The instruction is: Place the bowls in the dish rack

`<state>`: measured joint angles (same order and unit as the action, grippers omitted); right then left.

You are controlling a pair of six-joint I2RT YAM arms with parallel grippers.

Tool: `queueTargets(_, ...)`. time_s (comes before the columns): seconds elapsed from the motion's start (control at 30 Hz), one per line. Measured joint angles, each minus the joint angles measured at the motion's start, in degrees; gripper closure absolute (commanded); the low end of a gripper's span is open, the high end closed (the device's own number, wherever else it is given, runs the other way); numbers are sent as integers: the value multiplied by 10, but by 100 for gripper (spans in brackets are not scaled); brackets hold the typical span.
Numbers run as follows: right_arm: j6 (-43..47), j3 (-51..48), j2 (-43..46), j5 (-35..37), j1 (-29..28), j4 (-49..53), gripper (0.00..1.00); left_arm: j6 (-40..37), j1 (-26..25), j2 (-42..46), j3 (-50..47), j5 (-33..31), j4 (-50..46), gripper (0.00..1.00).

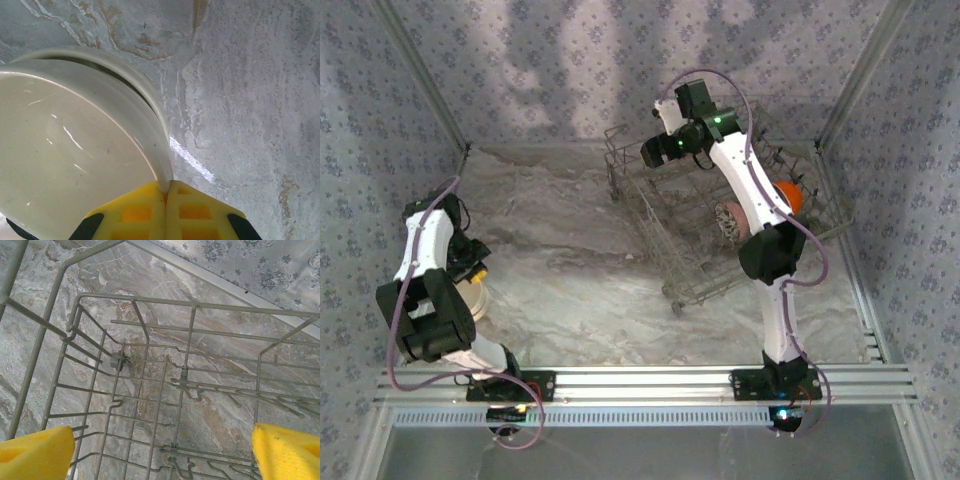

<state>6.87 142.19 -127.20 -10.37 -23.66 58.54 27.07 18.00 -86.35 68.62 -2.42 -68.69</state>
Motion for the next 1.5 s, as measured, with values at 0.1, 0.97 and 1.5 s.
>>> queueTargets(0.1,0,0,0,0,0,0,7,6,-7,15,0,0,-5,100)
queueTargets(0.97,-16,-13,23,10,18,0,8,141,-139,34,141,9,20,100)
queueTargets(1.5,-45,-52,96,-7,-8,-3,12,276,-239,-50,235,20,128,100)
